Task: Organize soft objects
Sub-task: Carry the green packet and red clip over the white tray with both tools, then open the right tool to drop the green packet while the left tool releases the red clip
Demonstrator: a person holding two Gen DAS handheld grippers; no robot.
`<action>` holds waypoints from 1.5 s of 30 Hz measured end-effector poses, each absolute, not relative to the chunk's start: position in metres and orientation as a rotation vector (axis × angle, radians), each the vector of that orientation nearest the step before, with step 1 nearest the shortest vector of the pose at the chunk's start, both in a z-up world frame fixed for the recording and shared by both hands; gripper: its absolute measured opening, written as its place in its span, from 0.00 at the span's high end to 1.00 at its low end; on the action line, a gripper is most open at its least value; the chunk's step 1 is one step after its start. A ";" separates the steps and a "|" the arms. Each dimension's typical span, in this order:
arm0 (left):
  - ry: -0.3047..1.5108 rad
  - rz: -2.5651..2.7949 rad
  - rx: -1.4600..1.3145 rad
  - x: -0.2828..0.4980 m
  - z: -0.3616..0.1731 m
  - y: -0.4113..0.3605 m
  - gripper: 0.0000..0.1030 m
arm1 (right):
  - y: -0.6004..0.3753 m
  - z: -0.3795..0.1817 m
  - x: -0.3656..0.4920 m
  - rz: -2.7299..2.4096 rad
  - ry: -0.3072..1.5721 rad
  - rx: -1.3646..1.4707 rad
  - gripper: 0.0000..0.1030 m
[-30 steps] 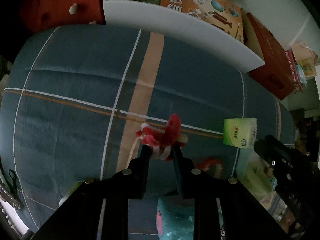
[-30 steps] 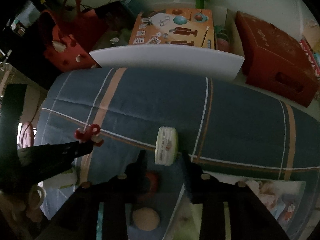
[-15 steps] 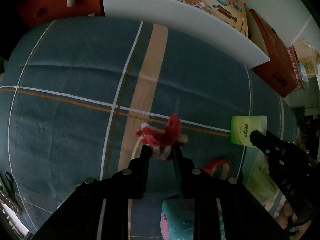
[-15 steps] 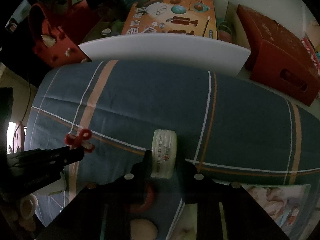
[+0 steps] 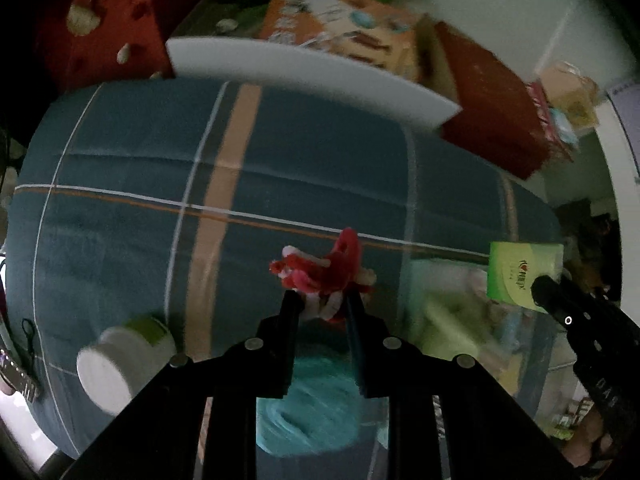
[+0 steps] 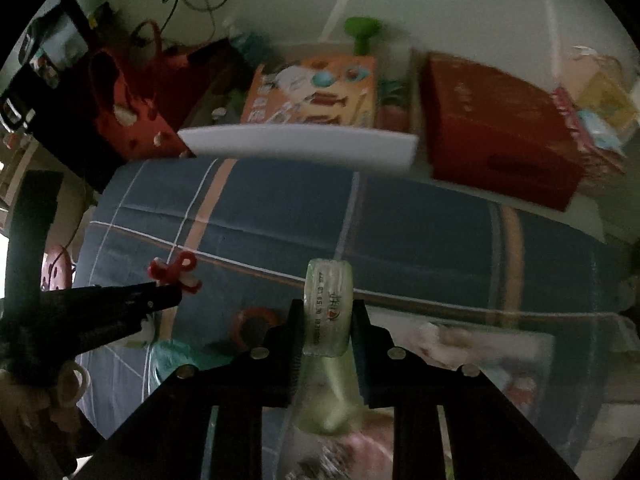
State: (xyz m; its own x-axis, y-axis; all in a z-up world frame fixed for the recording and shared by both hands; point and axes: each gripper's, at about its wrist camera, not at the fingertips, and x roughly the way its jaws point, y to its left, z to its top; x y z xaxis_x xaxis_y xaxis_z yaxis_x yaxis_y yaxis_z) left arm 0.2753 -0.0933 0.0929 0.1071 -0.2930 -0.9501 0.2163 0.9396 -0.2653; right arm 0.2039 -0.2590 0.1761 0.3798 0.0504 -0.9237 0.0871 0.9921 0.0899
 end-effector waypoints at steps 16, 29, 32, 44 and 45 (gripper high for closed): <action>1.408 -0.505 0.065 0.191 0.121 -0.198 0.76 | -0.363 0.192 0.098 -0.161 1.174 0.192 0.77; 1.427 -0.577 0.133 0.169 0.088 -0.270 0.76 | -0.394 0.135 0.087 -0.162 1.234 0.241 0.77; 1.429 -0.579 0.138 0.171 0.080 -0.279 0.76 | -0.398 0.127 0.089 -0.164 1.242 0.251 0.76; 1.465 -0.577 0.134 0.173 0.053 -0.297 0.71 | -0.413 0.109 0.087 -0.188 1.269 0.286 0.76; 1.469 -0.579 0.136 0.173 0.051 -0.298 0.70 | -0.414 0.108 0.087 -0.190 1.271 0.289 0.76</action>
